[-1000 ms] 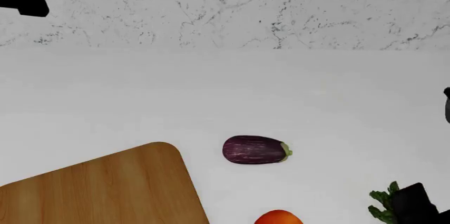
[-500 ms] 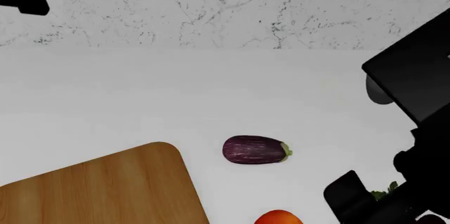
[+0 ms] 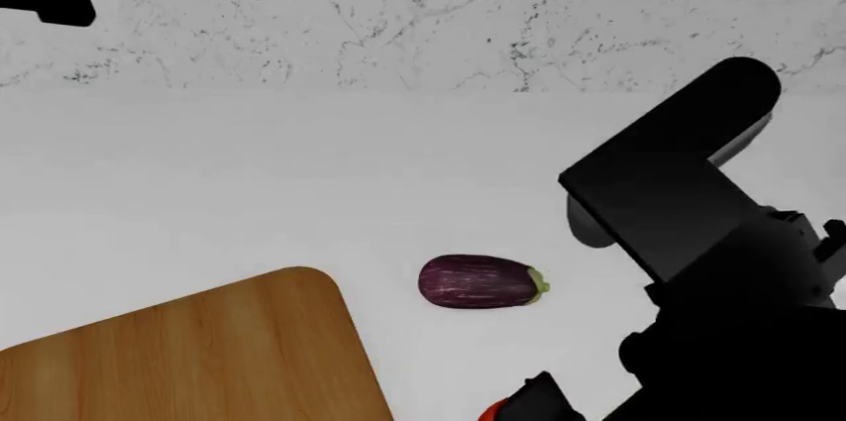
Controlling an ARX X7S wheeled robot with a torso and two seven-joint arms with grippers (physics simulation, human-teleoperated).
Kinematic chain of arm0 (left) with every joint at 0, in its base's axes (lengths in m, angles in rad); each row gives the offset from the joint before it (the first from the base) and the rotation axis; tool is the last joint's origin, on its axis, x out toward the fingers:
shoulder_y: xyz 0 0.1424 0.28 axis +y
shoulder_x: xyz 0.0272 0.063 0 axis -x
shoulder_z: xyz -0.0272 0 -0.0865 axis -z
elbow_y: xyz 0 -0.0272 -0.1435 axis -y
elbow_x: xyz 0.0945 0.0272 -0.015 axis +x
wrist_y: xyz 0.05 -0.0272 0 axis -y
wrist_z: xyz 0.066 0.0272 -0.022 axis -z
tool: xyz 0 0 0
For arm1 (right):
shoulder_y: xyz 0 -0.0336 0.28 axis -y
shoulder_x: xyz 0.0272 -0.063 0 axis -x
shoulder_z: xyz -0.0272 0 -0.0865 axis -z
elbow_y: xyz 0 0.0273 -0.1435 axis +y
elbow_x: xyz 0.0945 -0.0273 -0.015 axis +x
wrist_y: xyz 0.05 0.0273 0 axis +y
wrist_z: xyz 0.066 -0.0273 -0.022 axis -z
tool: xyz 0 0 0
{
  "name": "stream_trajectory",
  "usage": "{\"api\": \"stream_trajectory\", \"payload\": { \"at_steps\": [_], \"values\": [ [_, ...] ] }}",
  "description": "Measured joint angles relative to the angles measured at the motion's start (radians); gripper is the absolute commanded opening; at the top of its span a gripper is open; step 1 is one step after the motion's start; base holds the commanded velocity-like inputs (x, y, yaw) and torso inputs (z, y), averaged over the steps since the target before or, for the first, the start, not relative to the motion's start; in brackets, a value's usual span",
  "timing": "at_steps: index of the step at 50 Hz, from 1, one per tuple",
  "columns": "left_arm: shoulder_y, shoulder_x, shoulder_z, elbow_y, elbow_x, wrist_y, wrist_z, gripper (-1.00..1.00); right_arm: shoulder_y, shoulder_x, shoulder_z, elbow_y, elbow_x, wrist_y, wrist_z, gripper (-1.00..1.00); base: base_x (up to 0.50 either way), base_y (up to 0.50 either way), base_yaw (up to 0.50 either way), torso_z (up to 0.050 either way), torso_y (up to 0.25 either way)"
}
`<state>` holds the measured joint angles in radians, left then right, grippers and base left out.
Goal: Clear the non-vegetable object off the cutting board and place the vegetables onto it.
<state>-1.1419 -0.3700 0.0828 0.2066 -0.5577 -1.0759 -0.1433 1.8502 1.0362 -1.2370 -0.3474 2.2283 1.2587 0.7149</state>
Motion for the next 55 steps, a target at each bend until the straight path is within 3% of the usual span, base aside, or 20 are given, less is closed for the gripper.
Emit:
{"api": "stream_trajectory", "payload": {
  "at_steps": [23,55],
  "values": [
    [0.003,-0.008,0.006,0.000,-0.001,0.008,-0.005,1.00,-0.161,-0.017,0.011,-0.040,-0.082,-0.127,-0.087,1.00,0.00,0.00,0.00,0.000,0.000],
    [0.011,-0.017,0.015,0.003,-0.004,0.019,-0.011,1.00,-0.273,-0.031,-0.005,-0.043,-0.169,-0.180,-0.153,1.00,0.00,0.00,0.00,0.000,0.000]
  ]
}}
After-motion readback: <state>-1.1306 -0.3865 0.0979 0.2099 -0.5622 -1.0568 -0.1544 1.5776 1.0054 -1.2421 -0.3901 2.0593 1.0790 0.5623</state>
